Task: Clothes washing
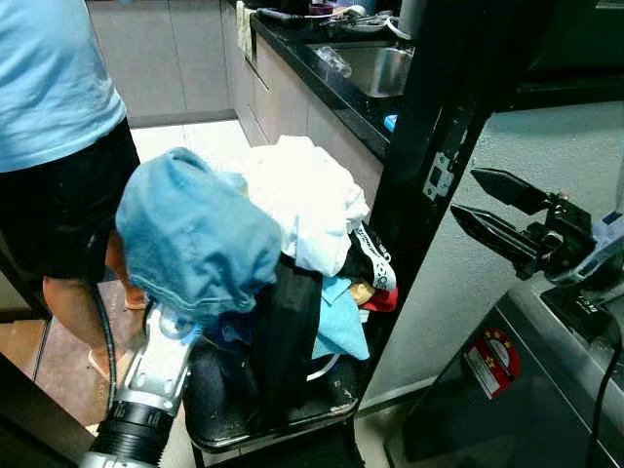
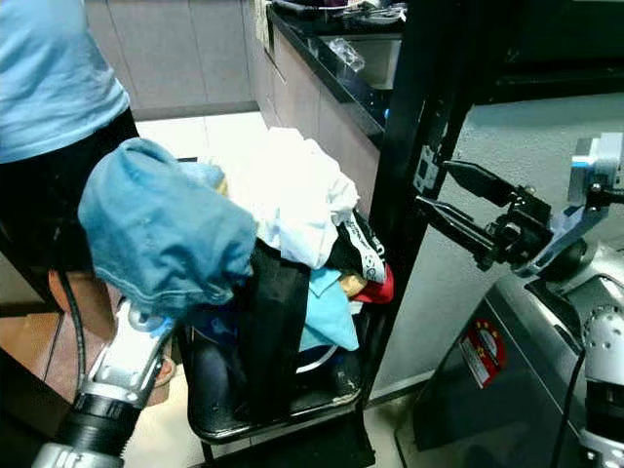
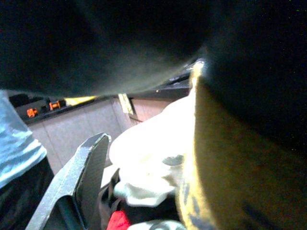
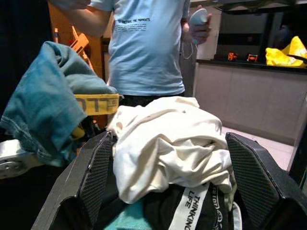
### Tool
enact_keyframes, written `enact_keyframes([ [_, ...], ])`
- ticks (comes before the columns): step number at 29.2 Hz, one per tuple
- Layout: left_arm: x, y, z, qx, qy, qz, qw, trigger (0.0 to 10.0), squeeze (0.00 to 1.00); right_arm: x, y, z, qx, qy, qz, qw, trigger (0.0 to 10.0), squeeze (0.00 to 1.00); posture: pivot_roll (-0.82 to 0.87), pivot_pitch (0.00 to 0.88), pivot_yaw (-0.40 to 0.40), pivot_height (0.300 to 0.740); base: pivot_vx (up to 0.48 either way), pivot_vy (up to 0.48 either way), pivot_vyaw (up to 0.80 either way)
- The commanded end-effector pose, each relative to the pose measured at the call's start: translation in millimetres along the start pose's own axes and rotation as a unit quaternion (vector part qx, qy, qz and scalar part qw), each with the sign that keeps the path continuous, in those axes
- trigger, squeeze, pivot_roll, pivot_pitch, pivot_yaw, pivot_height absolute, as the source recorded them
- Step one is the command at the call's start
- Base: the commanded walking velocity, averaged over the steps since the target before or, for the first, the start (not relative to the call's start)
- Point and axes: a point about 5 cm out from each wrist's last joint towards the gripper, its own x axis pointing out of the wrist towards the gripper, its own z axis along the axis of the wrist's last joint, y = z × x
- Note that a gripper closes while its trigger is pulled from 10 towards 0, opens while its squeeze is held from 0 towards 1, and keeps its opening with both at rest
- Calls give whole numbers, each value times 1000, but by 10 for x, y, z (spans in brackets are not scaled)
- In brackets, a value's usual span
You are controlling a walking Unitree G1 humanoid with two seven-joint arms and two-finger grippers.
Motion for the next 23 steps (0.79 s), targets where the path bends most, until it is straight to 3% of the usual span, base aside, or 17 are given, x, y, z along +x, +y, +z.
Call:
enact_keyframes([
  [1, -18, -98, 47, -1, -5, -17, 1000, 10000, 0, 15, 53, 2, 3, 1, 20, 1000, 10000, 0, 113, 46, -52, 740, 0, 0, 0],
  [12, 39, -130, 157, -5, -21, -18, 1000, 10000, 0, 28, 40, -33, 3, 12, 6, 1000, 10000, 0, 110, 42, -54, 740, 0, 0, 0],
  [14, 124, -126, 274, -18, -42, -26, 999, 10000, 0, 44, -51, -40, -7, 16, -30, 999, 10000, 0, 109, 39, -51, 740, 0, 0, 0],
  [18, 171, -131, 346, -27, -56, -32, 998, 10000, 0, 50, -64, -60, -8, 22, -37, 999, 10000, 0, 106, 35, -51, 740, 0, 0, 0],
  [23, 225, -192, 448, -53, -73, -50, 995, 10000, 0, 27, -114, -181, -19, 75, -62, 995, 10000, 0, 102, 31, -51, 740, 0, 0, 0],
])
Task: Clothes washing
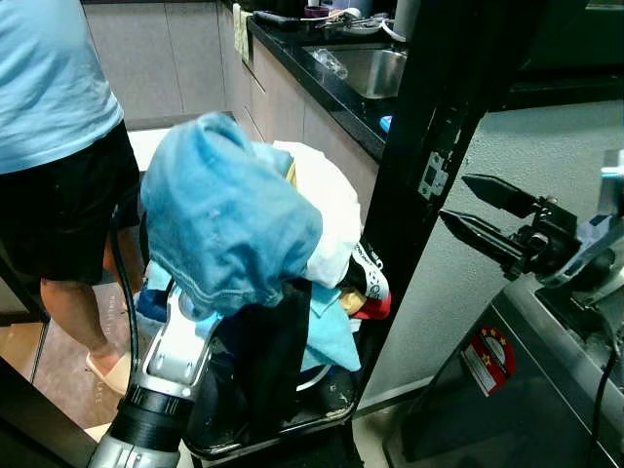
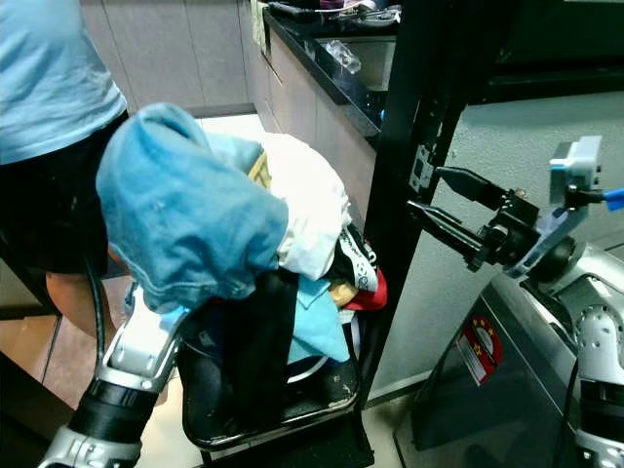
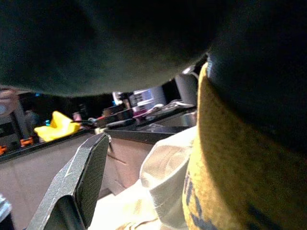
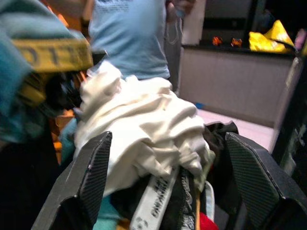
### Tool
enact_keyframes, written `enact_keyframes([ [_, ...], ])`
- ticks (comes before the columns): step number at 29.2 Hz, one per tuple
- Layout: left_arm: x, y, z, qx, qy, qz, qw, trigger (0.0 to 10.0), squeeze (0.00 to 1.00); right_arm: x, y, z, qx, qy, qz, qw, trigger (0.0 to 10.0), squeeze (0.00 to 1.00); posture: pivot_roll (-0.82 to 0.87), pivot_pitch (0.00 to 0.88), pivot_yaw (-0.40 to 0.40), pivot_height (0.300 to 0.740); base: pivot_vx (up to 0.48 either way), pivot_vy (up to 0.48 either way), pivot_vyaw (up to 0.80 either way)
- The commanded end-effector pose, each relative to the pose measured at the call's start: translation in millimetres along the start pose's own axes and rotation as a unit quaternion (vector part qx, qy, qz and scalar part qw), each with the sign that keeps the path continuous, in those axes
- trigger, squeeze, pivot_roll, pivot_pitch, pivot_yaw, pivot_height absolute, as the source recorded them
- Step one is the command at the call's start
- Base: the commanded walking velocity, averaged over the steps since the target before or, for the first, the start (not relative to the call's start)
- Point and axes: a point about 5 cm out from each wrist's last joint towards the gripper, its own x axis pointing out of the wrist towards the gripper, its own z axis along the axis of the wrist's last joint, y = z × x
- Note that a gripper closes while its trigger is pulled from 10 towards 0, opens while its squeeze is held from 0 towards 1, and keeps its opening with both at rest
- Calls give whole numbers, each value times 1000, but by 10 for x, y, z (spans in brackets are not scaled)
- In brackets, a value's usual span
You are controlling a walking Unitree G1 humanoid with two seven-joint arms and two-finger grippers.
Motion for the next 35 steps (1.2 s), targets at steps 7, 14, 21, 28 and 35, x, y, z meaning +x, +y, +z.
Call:
enact_keyframes([
  [7, -8, -170, 19, -48, 4, -25, 999, 10000, 0, -83, -91, -111, -21, 62, -32, 997, 10000, 0, 96, 32, -55, 740, 0, 0, 0],
  [14, -33, -185, -12, -53, 14, -26, 998, 10000, 0, -70, 239, 222, -4, -58, 99, 993, 10000, 0, 94, 35, -56, 740, 0, 0, 0],
  [21, -72, -101, -91, -47, 34, -13, 998, 10000, 0, 88, 555, 273, -5, -78, 190, 979, 10000, 0, 98, 42, -54, 740, 0, 0, 0],
  [28, -79, 3, -133, -37, 44, 4, 998, 10000, 0, 310, 765, 167, -2, -56, 226, 973, 10000, 0, 100, 46, -53, 740, 0, 0, 0],
  [35, -81, 52, -138, -32, 46, 11, 998, 10000, 0, 523, 1023, 131, 3, -54, 255, 965, 10000, 0, 99, 47, -55, 740, 0, 0, 0],
])
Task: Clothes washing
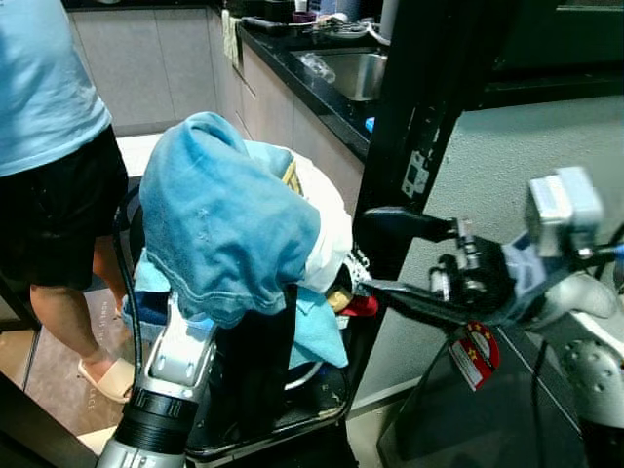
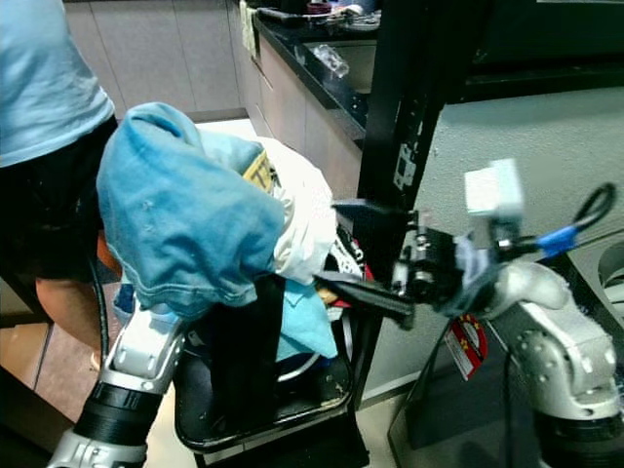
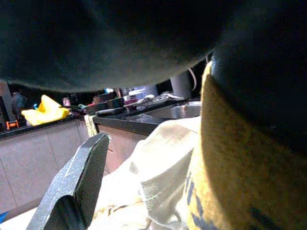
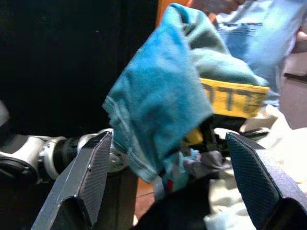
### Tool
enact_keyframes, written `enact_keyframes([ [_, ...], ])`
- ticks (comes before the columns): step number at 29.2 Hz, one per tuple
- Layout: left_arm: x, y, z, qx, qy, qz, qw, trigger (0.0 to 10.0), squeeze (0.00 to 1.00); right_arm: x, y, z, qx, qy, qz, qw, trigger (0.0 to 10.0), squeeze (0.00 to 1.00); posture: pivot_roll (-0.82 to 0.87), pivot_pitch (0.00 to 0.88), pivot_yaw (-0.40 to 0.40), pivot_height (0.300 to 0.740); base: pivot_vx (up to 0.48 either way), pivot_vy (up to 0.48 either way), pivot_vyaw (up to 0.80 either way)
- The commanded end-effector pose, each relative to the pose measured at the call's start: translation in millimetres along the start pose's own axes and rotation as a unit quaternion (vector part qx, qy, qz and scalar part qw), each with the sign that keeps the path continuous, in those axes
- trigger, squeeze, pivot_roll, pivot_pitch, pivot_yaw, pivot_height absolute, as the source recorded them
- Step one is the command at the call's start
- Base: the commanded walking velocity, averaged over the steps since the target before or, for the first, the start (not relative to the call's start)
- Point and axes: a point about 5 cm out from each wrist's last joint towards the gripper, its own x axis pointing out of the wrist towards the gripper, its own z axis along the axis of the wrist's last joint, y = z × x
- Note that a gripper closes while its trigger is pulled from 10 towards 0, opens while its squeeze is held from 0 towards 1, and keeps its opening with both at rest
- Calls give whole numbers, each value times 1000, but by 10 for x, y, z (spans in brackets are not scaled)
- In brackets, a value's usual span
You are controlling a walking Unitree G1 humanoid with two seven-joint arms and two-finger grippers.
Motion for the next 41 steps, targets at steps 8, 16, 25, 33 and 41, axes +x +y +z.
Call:
enact_keyframes([
  [8, -20, -3, -103, -1, 23, -2, 1000, 10000, 0, 289, -42, -186, 1, 25, -31, 999, 10000, 0, 94, 45, -49, 740, 0, 0, 0],
  [16, -55, -49, -222, -8, 49, -18, 999, 10000, 0, 392, -155, -185, -6, 18, -78, 997, 10000, 0, 92, 44, -50, 740, 0, 0, 0],
  [25, -89, -98, -307, -13, 64, -28, 997, 10000, 0, 423, -96, -75, 3, -12, -56, 998, 10000, 0, 83, 39, -52, 740, 0, 0, 0],
  [33, -72, -94, -306, -12, 60, -27, 998, 10000, 0, 505, 40, -97, 17, -13, -15, 1000, 0, 0, 82, 35, -53, 740, 0, 0, 0],
  [41, -64, -86, -310, -9, 59, -26, 998, 10000, 0, 587, 94, -164, 23, 2, -6, 1000, 10000, 0, 82, 32, -54, 740, 0, 0, 0],
])
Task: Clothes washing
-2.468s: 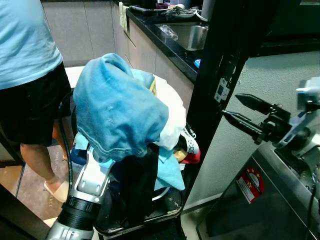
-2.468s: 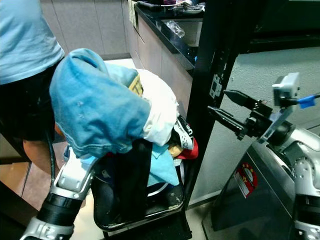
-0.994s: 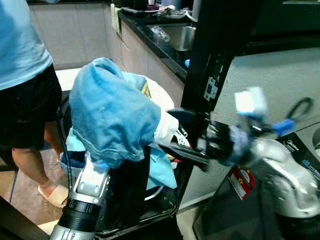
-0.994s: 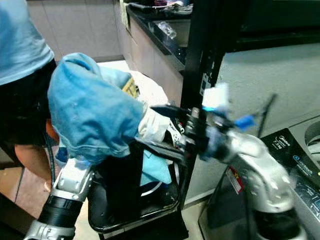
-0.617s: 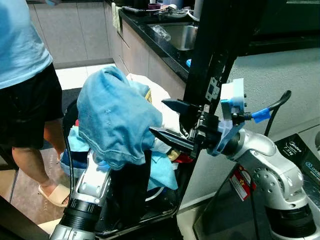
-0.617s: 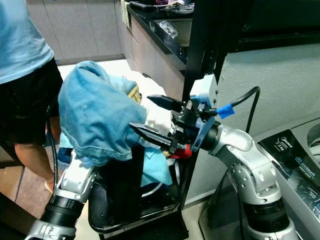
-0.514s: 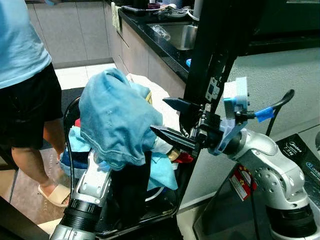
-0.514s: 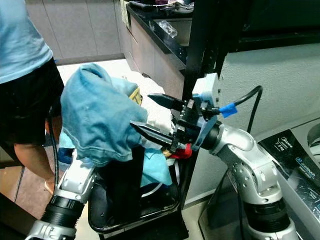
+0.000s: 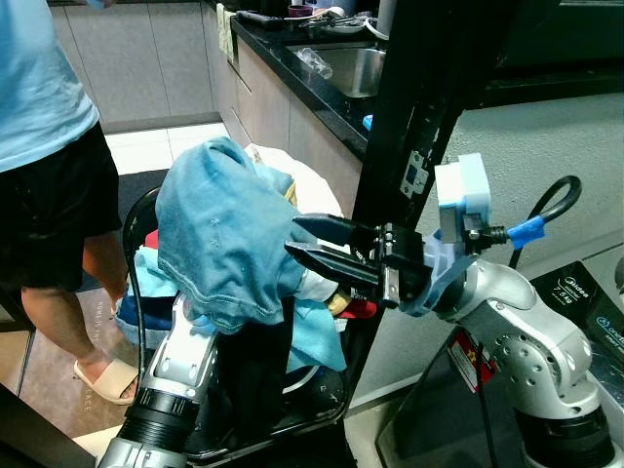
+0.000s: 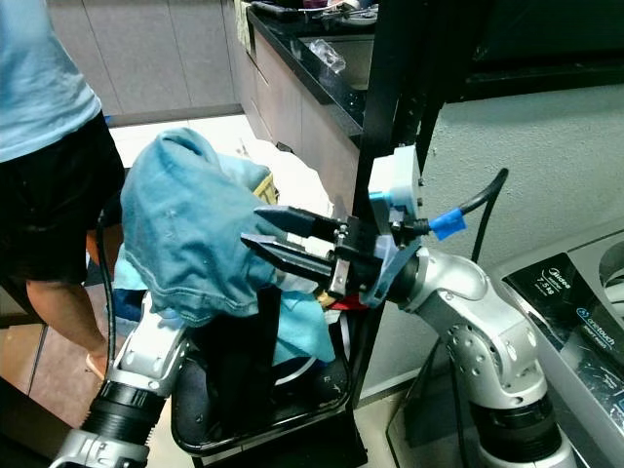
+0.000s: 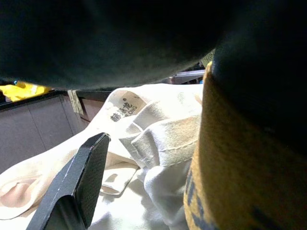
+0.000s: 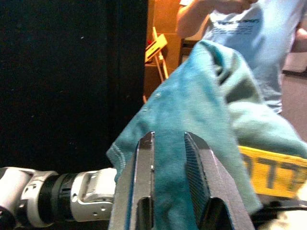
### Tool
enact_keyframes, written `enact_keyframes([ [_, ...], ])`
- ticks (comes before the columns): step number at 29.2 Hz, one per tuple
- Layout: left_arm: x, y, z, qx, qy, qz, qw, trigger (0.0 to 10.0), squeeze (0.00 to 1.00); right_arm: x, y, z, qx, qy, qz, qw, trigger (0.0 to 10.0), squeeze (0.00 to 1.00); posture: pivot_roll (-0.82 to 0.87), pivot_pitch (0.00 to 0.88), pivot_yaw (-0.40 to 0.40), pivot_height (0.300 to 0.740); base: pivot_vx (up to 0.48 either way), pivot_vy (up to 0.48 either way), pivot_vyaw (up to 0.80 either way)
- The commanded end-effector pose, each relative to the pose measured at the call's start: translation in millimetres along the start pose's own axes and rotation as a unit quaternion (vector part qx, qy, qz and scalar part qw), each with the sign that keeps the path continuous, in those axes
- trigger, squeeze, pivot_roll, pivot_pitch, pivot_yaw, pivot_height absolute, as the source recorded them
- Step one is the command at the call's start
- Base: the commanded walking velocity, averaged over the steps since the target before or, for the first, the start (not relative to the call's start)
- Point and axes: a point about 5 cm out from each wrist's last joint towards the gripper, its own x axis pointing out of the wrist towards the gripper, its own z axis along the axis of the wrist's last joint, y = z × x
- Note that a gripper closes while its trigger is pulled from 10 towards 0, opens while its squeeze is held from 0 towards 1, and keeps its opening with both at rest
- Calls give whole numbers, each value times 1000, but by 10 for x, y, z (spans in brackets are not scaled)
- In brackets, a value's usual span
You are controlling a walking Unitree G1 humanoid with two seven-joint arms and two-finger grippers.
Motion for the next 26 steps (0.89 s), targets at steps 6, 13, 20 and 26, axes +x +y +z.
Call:
enact_keyframes([
  [6, 15, -19, -3, -2, -2, -2, 1000, 10000, 0, 38, 1, -48, 8, 12, -13, 1000, 10000, 1000, 82, 34, -55, 740, 0, 0, 0],
  [13, 24, -11, 8, 0, -5, -1, 1000, 10000, 0, 36, -125, -49, 7, 17, -59, 998, 10000, 1000, 84, 36, -56, 740, 0, 0, 0],
  [20, 21, -23, -1, -2, -5, -5, 1000, 10000, 0, 68, -69, -33, 11, 18, -36, 999, 10000, 0, 85, 39, -62, 740, 0, 0, 0],
  [26, 24, -59, -19, -5, -1, -16, 1000, 10000, 0, 107, 8, -49, 20, 19, -13, 1000, 10000, 0, 85, 42, -62, 740, 0, 0, 0],
])
